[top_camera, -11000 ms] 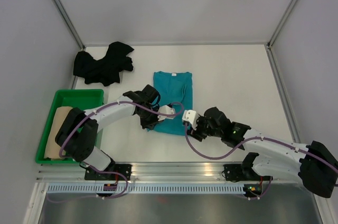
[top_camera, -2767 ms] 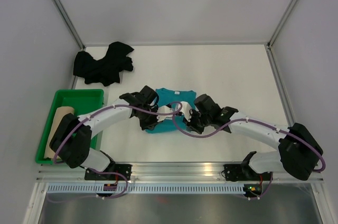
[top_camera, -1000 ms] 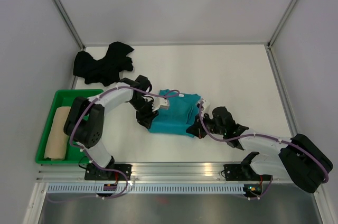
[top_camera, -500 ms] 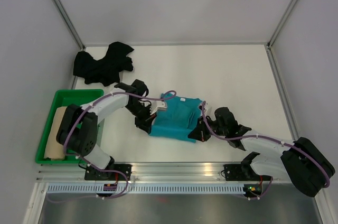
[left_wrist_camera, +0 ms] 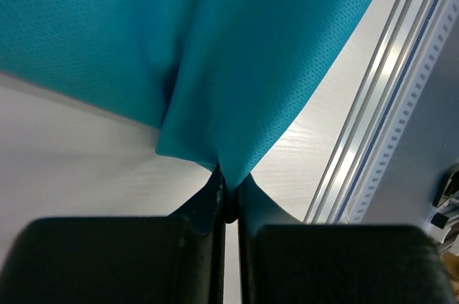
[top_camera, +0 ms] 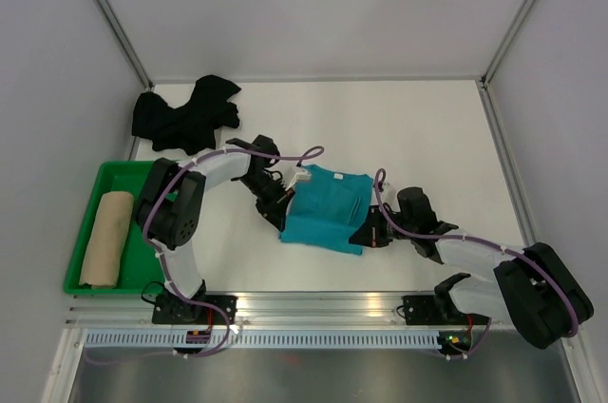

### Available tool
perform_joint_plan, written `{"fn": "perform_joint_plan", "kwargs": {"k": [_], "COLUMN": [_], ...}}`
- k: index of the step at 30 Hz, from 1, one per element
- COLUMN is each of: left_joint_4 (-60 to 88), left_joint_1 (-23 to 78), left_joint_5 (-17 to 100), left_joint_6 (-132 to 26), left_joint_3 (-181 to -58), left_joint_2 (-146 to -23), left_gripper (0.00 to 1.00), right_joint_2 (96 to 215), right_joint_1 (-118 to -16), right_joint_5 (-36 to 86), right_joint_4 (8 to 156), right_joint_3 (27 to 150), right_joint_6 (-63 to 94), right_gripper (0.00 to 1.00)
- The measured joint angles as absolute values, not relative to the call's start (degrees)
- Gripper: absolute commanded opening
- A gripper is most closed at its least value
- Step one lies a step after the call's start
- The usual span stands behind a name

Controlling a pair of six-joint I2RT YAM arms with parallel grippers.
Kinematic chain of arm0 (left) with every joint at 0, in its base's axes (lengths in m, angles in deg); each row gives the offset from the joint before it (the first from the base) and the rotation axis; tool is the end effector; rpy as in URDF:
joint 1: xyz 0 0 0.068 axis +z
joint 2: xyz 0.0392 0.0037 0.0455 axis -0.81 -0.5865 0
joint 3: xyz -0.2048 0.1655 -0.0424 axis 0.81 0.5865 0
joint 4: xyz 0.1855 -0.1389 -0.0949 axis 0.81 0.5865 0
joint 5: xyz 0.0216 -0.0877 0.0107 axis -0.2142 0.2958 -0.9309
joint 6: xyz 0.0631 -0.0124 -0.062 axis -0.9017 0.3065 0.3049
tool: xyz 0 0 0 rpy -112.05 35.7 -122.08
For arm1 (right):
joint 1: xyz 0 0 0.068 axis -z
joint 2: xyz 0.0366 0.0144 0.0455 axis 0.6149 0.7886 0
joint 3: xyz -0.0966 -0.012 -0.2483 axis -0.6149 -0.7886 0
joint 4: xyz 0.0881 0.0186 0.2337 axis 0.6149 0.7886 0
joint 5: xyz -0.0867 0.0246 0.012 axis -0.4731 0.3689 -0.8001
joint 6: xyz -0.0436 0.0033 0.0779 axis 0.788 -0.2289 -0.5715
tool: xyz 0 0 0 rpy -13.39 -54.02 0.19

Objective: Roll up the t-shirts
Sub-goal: Roll the tshirt

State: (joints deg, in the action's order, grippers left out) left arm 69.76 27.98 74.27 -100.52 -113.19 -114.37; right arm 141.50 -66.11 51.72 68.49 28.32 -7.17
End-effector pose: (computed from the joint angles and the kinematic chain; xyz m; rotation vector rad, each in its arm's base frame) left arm 0.2464 -0.1788 0.1290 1.4912 2.5137 -1.0899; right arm 0.1737 0.1434 0.1181 -0.3197 2.3660 1.1824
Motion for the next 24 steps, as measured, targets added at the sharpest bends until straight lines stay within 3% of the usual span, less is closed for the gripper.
{"fn": "perform_joint_plan", "kwargs": {"k": [3,9,16,22,24], "left_joint_4": [68.5,66.2,57.0,51.0,50.0], "left_joint_1": [28.0,28.3,28.2,27.7,27.6], "left_joint_5": [74.4,76.5,79.0,79.1,79.0], "left_joint_6": [-99.1,-99.2,-98.7,-96.8,-96.3], "left_joint_3": [-113.8,-111.5,-103.0,-102.2,-102.2], "left_joint_2": [-115.1,-112.4,-104.4,-106.0,-107.1], "left_gripper": [0.38,0.64,0.6,0.43,0.32], "right_joint_2": [143.6,143.9,143.8,145.2,146.2], "right_joint_1": [-64.2,-63.3,-63.3,-63.2,-63.2], "right_joint_5": [52.5,52.6,52.9,53.1,53.4], "right_joint_4": [68.6,70.0,69.9,69.9,69.8], "right_joint_3": [28.3,28.3,28.3,28.9,29.2], "right_joint_6": [-7.6,-6.9,-6.4,-4.9,-4.6], "right_gripper": [0.0,0.0,0.0,0.0,0.0]}}
